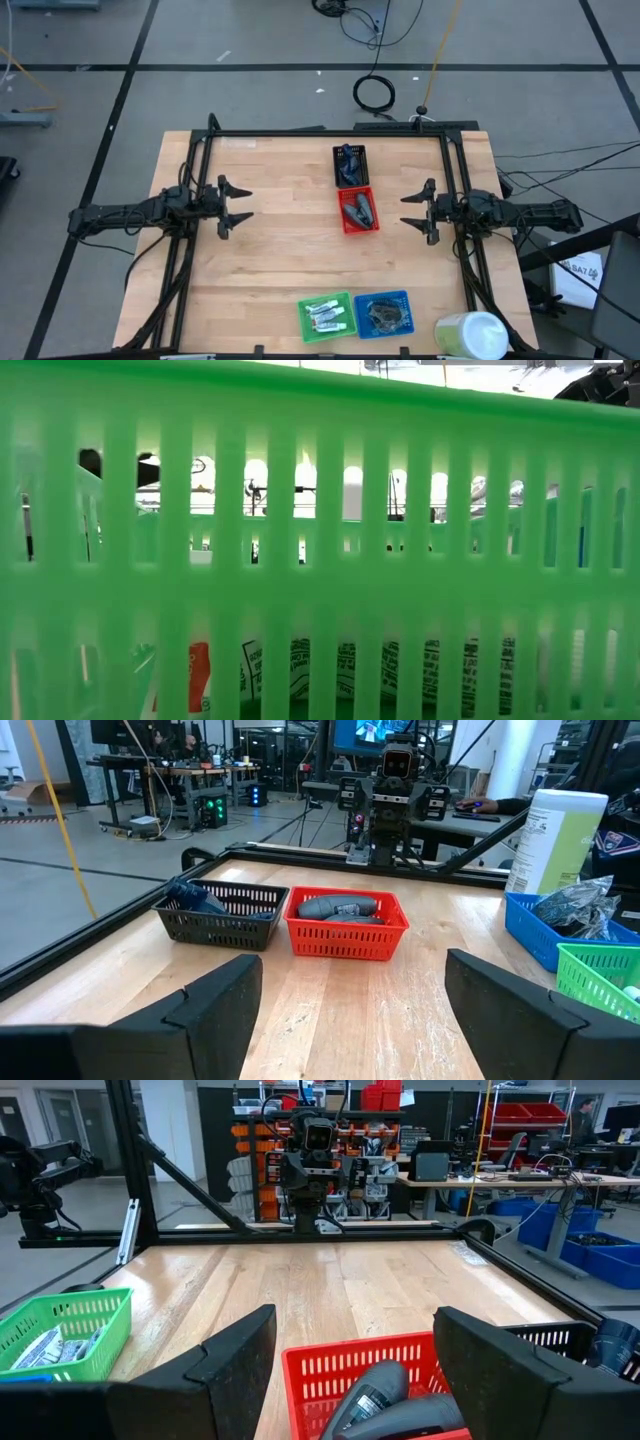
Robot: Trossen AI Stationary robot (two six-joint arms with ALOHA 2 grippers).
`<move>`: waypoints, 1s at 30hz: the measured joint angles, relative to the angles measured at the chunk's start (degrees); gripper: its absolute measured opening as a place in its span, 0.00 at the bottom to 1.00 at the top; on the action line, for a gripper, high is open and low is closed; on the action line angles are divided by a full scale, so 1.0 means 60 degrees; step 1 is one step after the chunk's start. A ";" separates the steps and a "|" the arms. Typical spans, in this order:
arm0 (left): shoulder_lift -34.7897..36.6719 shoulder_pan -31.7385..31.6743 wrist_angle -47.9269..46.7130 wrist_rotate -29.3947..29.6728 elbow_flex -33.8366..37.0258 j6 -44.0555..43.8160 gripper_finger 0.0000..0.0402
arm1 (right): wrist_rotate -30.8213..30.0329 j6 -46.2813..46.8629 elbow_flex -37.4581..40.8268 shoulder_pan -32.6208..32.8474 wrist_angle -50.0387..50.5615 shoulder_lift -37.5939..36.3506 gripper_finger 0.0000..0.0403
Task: Pick & Place Travel size toiletries
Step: Return to Home Position
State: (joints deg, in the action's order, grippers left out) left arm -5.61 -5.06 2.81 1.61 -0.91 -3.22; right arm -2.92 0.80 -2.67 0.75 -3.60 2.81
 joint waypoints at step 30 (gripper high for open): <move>-0.0004 0.0000 0.0000 0.0000 0.0000 0.0000 0.76 | 0.0001 0.0003 0.0002 0.0000 0.0000 0.0000 0.65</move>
State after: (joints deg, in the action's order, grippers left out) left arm -5.63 -5.06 2.81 1.61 -0.91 -3.22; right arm -2.92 0.81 -2.66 0.75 -3.60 2.81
